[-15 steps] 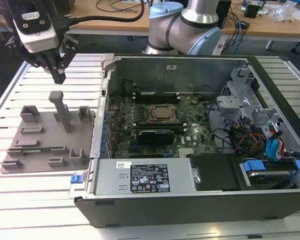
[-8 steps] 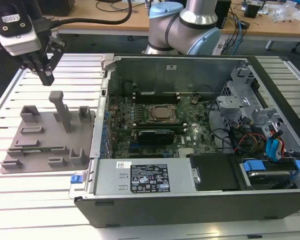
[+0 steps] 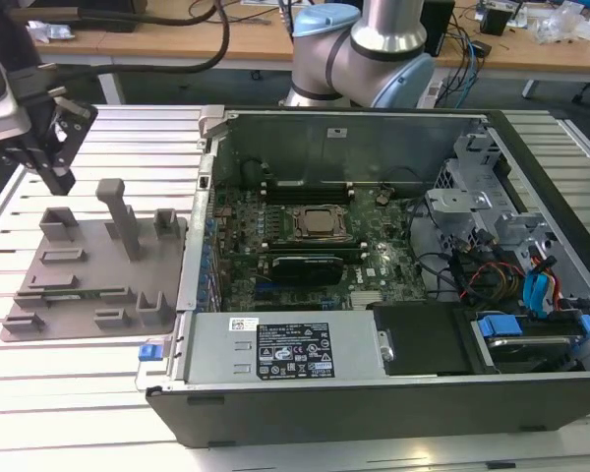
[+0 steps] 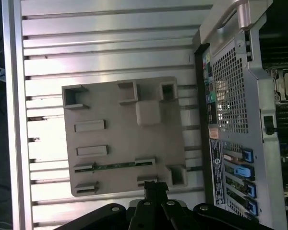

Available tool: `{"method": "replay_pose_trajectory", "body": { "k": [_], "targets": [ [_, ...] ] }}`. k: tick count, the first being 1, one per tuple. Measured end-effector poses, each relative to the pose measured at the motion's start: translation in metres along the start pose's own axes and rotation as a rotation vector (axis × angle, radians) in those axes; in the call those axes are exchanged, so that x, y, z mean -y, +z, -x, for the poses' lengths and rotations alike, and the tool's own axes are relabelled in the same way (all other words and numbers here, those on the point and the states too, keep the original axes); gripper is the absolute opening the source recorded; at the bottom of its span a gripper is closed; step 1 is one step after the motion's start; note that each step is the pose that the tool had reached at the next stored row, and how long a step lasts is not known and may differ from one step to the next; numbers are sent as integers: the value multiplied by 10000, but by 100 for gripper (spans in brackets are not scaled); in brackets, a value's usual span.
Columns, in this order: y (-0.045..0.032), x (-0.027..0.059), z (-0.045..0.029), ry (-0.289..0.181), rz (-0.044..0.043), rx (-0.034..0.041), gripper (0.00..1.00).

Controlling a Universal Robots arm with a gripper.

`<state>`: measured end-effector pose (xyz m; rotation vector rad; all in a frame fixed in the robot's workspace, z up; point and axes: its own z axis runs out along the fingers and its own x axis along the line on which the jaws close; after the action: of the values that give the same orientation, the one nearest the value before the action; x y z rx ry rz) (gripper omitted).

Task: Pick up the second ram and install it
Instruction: 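Reach for the second ram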

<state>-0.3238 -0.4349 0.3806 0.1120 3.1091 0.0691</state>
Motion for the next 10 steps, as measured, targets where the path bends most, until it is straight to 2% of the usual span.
{"method": "replay_pose_trajectory", "body": {
  "k": [4, 10],
  "targets": [
    [51, 13, -142, -261, 7, -12, 10],
    [53, 14, -161, -274, 8, -13, 10]
  ]
}}
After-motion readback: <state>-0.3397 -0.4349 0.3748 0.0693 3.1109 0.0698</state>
